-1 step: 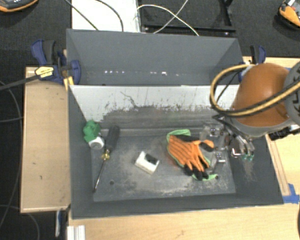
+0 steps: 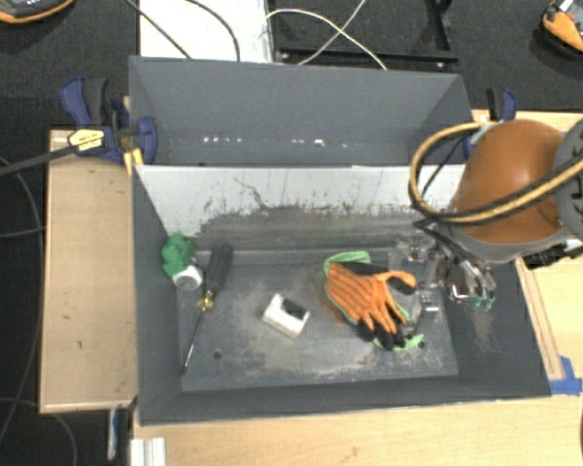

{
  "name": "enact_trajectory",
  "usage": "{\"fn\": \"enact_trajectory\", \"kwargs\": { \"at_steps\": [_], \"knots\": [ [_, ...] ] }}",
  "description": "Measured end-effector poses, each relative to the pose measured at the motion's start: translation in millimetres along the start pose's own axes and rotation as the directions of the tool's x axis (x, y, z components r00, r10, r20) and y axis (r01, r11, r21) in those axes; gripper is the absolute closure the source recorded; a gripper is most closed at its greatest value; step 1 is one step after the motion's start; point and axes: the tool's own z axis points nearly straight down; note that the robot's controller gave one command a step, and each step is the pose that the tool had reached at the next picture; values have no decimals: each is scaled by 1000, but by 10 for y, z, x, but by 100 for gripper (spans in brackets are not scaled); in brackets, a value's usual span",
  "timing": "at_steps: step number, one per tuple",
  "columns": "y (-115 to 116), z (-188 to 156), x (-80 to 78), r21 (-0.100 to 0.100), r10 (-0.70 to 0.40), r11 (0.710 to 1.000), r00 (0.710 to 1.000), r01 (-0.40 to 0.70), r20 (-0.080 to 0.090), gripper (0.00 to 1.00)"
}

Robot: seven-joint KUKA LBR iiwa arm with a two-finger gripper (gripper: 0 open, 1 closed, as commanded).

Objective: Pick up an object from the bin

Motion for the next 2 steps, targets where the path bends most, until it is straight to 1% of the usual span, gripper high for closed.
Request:
{"fn": "enact_trajectory", "kwargs": {
  "at_steps": [1,2],
  "knots": [
    [314,979,219,0,187,982,982,-187,-11,0],
    [291,514,129,-1,261,965,965,-261,2,0]
  ]
}}
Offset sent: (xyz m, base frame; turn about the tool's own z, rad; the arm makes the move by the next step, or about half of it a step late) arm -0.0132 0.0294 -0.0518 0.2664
